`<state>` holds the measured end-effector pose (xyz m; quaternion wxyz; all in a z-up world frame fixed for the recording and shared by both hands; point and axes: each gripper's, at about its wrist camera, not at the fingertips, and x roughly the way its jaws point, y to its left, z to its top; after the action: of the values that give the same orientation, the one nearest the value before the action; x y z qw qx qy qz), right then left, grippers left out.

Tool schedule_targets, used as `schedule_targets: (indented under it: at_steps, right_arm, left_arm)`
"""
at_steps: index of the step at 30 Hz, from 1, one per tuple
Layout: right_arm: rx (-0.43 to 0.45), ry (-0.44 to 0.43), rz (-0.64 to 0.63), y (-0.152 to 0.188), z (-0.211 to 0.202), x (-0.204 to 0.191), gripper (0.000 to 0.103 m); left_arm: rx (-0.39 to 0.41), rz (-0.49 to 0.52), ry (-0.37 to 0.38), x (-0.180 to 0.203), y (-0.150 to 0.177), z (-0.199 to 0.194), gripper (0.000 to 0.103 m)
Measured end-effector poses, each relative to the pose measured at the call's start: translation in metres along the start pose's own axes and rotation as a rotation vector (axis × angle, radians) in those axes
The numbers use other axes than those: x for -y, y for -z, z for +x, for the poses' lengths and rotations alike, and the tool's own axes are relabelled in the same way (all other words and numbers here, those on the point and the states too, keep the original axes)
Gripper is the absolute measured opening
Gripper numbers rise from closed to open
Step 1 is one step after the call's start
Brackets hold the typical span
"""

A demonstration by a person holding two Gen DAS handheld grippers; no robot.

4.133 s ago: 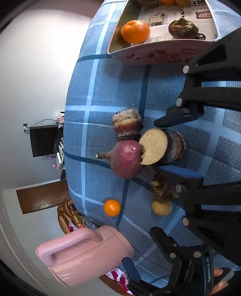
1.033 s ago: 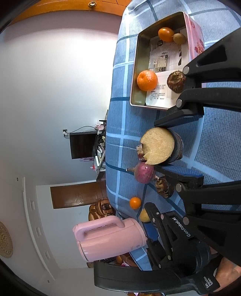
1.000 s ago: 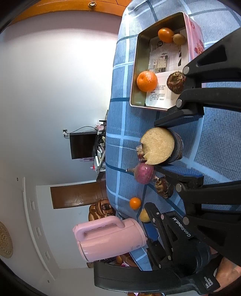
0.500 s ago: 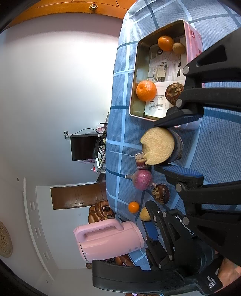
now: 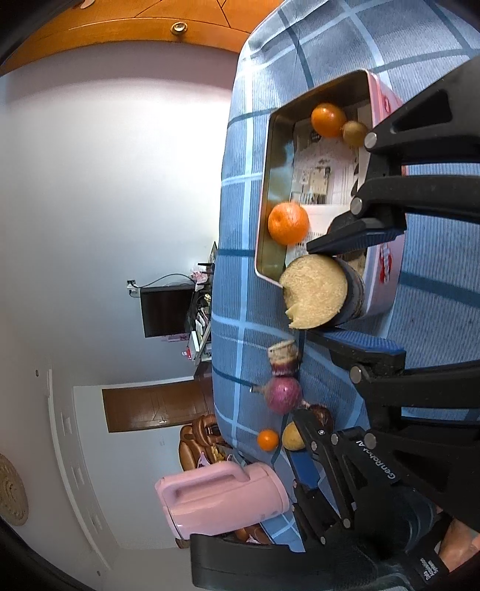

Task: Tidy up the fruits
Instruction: 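Carry the yellow-brown fruit in the left tool over the tin box while the right tool carries the taro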

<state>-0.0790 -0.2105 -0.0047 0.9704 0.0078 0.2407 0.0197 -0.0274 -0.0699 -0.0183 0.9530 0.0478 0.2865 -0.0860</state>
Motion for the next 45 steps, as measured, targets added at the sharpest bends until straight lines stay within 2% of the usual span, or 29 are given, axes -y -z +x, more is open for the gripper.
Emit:
schedule_targets:
  at_steps: [19,45]
  right_arm:
    - [0.009,0.100,0.043,-0.002,-0.005,0.063,0.042]
    - [0.024,0.226,0.060,-0.011,0.004,0.117,0.042]
  left_arm:
    - [0.001,0.026,0.046,0.056,-0.011,0.007,0.031]
    - [0.019,0.046,0.138,0.120,-0.037,0.022,0.031]
